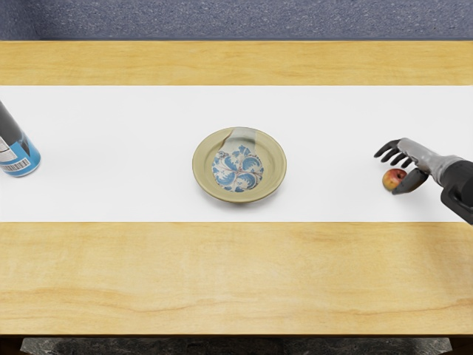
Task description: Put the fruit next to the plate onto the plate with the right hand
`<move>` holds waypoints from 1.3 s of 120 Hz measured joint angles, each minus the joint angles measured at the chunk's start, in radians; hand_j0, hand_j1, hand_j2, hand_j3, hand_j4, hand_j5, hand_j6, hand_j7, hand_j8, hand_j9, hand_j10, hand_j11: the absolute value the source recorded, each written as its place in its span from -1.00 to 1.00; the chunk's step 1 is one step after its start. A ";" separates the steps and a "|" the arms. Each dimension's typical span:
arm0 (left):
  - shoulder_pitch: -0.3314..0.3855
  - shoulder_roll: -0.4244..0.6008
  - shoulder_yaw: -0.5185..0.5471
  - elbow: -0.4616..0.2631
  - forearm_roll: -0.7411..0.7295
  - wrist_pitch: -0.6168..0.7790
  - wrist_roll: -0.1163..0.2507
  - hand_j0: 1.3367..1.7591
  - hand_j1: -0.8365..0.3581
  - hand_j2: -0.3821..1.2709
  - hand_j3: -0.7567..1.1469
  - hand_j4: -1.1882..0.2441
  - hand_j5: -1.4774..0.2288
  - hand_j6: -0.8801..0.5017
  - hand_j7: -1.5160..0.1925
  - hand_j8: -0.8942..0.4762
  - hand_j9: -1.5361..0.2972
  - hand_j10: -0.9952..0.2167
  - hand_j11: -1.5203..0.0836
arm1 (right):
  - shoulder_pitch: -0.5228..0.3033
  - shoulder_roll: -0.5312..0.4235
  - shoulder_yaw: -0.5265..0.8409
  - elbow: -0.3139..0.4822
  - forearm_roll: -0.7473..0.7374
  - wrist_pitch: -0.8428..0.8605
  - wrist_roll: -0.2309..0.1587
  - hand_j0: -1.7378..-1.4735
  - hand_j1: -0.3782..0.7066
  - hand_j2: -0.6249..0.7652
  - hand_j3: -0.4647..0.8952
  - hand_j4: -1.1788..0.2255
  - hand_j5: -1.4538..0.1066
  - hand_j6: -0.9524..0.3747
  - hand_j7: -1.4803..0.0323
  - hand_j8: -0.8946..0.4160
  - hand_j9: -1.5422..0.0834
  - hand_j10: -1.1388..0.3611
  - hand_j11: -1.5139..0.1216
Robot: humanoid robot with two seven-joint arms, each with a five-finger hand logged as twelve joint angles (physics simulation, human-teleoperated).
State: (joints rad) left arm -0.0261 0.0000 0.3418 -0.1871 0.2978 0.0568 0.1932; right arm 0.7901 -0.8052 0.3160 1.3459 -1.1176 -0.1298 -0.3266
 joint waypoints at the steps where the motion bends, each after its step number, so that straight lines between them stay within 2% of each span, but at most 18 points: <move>1: 0.000 0.000 0.000 0.000 0.000 0.000 0.000 0.52 0.50 -0.48 -0.21 0.32 0.36 -0.08 0.41 -0.05 0.33 0.24 0.51 | 0.000 0.000 0.000 0.000 0.000 0.000 0.000 -0.40 -0.04 -0.18 -0.32 0.09 0.18 -0.19 0.25 -0.27 0.24 -0.03 0.20; 40: 0.000 0.000 0.000 0.000 0.000 0.000 0.000 0.52 0.50 -0.48 -0.21 0.32 0.36 -0.08 0.41 -0.05 0.33 0.24 0.51 | -0.002 0.000 0.000 0.001 0.001 0.000 0.000 -0.39 0.09 -0.17 -0.32 0.01 0.08 -0.28 0.16 -0.35 0.15 -0.10 0.10; 77: 0.000 0.000 0.000 0.000 0.000 0.000 0.000 0.52 0.50 -0.48 -0.21 0.32 0.36 -0.08 0.41 -0.05 0.33 0.24 0.51 | 0.001 -0.002 0.001 0.000 0.011 0.007 0.000 -0.39 0.19 -0.04 -0.32 -0.08 -0.04 -0.38 0.04 -0.27 0.04 -0.18 0.00; 104: 0.000 0.000 0.000 0.000 0.000 0.000 0.000 0.52 0.50 -0.48 -0.21 0.32 0.36 -0.08 0.41 -0.05 0.33 0.24 0.51 | 0.006 -0.003 0.005 -0.002 0.027 0.011 0.001 -0.39 0.18 0.14 -0.32 -0.14 -0.11 -0.44 -0.04 -0.30 -0.04 -0.21 -0.08; 126: 0.000 0.000 0.000 0.000 0.000 0.000 0.000 0.52 0.50 -0.48 -0.21 0.32 0.36 -0.08 0.41 -0.05 0.33 0.24 0.51 | 0.012 -0.002 0.012 -0.002 0.039 0.012 0.001 -0.39 0.18 0.18 -0.32 -0.16 -0.15 -0.50 -0.07 -0.34 -0.07 -0.23 -0.11; 156: 0.000 0.000 0.000 0.000 0.000 0.000 0.000 0.52 0.50 -0.48 -0.21 0.32 0.36 -0.08 0.41 -0.05 0.33 0.24 0.50 | 0.033 -0.001 0.017 0.001 0.070 0.017 0.001 -0.40 0.18 0.22 -0.32 -0.17 -0.16 -0.48 -0.08 -0.35 -0.07 -0.24 -0.11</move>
State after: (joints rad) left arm -0.0261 0.0000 0.3418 -0.1871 0.2979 0.0568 0.1932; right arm 0.8228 -0.8066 0.3329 1.3464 -1.0479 -0.1130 -0.3251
